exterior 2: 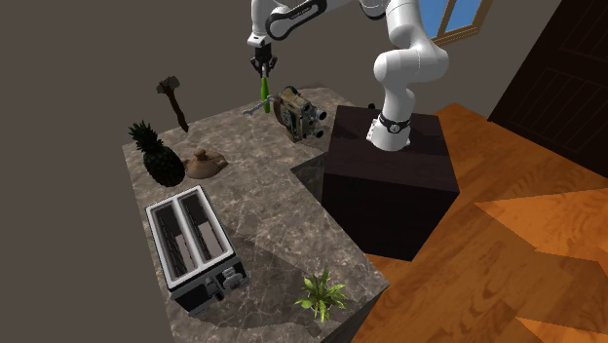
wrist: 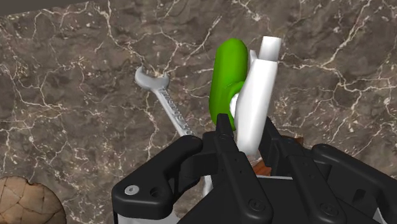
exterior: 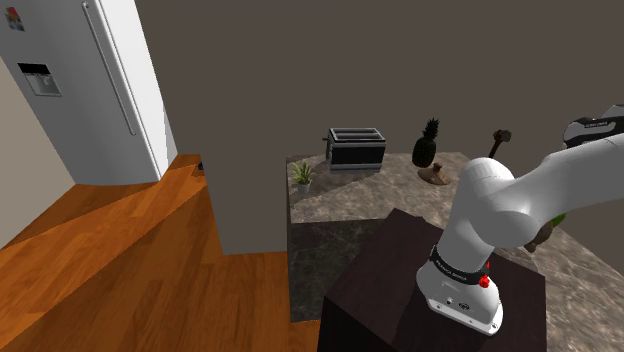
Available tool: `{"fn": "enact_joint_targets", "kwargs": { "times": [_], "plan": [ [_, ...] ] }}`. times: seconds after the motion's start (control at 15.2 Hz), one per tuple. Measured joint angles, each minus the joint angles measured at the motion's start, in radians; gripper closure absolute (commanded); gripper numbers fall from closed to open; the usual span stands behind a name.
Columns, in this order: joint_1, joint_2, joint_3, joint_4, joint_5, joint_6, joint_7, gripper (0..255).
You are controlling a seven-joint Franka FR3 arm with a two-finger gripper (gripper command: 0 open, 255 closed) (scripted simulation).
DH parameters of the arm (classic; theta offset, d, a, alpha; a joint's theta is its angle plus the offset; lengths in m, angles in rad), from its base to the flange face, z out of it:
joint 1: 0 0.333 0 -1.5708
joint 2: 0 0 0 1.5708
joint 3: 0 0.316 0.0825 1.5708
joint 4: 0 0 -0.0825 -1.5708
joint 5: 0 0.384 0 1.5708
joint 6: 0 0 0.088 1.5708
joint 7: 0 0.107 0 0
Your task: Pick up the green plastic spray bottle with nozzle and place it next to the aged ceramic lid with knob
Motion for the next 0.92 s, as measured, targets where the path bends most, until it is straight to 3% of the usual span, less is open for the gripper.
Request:
{"fn": "enact_joint_targets", "kwargs": {
  "times": [0.2, 0.26, 0.66, 0.92],
  "plan": [
    [0.000, 0.000, 0.000, 0.000, 0.000, 0.001, 0.000, 255],
    [0.000, 0.000, 0.000, 0.000, 0.000, 0.001, 0.000, 0],
    [0.000, 0.000, 0.000, 0.000, 0.000, 0.001, 0.000, 0],
    [-0.039, 0.052, 0.053, -0.006, 0.045, -0.047, -0.021, 0]
  ]
}}
